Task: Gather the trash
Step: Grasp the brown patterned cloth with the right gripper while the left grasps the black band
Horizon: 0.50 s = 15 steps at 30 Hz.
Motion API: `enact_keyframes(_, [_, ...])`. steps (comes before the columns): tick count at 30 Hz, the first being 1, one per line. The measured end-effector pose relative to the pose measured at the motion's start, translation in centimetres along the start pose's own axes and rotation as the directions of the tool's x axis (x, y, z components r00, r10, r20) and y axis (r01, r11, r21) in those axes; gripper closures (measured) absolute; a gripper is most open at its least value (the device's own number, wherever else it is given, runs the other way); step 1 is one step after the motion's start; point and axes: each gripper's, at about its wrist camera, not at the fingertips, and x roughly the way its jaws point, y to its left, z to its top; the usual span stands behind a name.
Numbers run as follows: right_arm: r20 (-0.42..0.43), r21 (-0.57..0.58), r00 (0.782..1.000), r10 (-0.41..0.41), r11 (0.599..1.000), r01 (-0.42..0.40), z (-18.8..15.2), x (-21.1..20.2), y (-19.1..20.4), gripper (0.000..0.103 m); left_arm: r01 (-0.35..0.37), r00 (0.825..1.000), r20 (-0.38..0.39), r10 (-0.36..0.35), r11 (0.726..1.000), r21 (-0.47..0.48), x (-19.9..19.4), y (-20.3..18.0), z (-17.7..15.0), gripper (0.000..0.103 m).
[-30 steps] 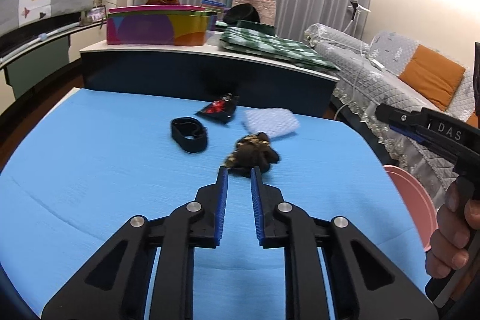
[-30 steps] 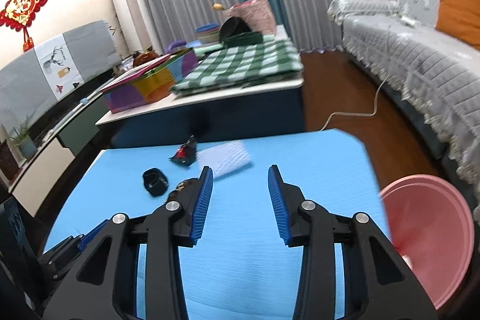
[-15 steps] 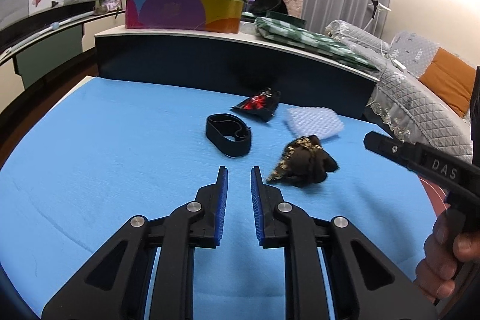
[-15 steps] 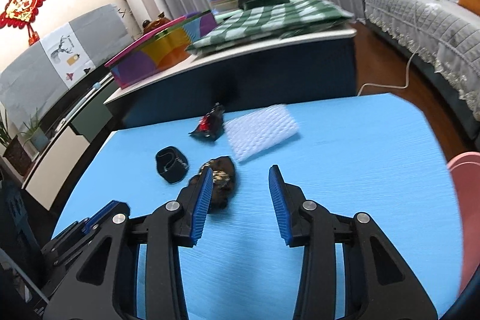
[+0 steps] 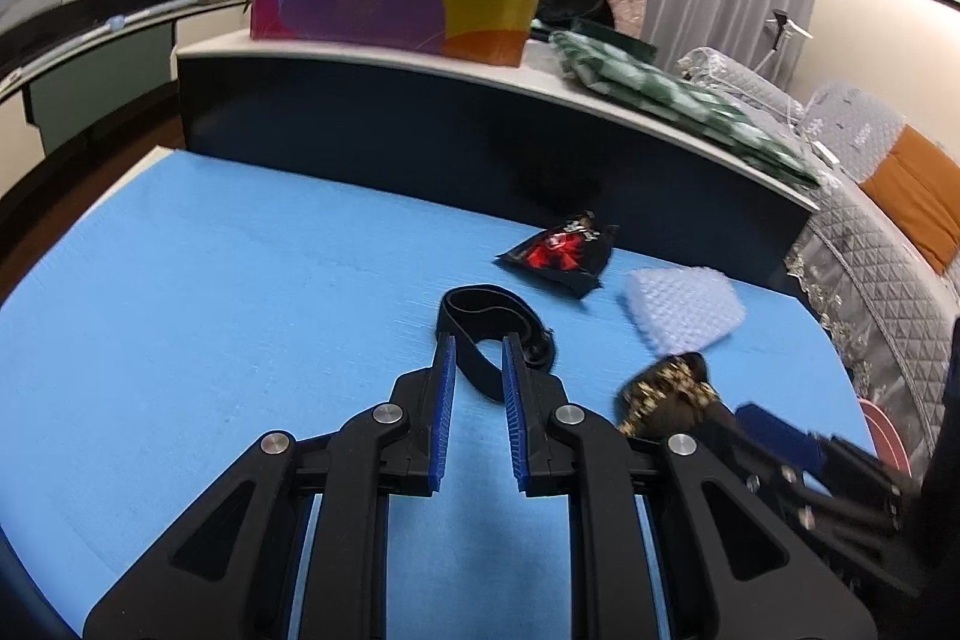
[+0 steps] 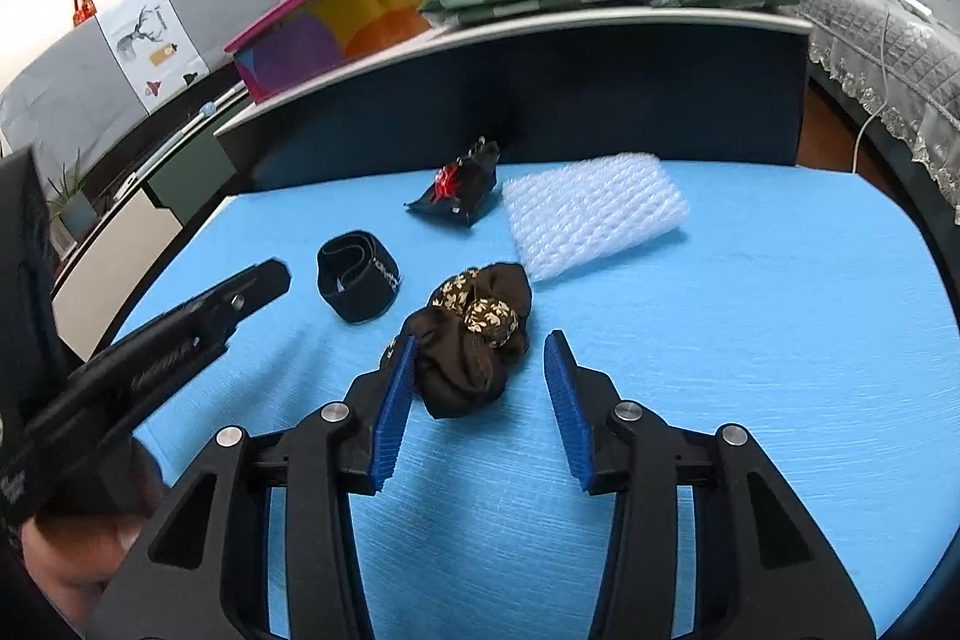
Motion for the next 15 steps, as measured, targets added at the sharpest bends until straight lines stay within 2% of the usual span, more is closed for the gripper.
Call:
enact_keyframes(4, [-0.009,-0.005,1.000,0.005,1.000,-0.005,0.0,0.2,0.2,0.068,-0.009,0.999,-0.040,0.008,1.000,-0.026,1.5,0.5,0.1,0.087])
enact_keyframes(6, [-0.010,-0.007,1.000,0.007,1.000,-0.007,0.0,0.3,0.2,0.076,-0.006,0.999,-0.040,0.005,0.999,-0.034,1.8,0.5,0.3,0.087])
enact_keyframes(14, [-0.013,-0.023,1.000,0.010,1.000,-0.010,-0.1,0.1,0.4,0.089,-0.004,0.996,-0.092,0.003,1.000,-0.008,2.9,0.0,0.4,0.087])
enact_keyframes(15, [-0.013,-0.025,1.000,0.010,1.000,-0.010,0.0,0.1,0.5,0.089,-0.001,0.995,-0.100,0.000,1.000,-0.011,3.0,0.0,0.3,0.090])
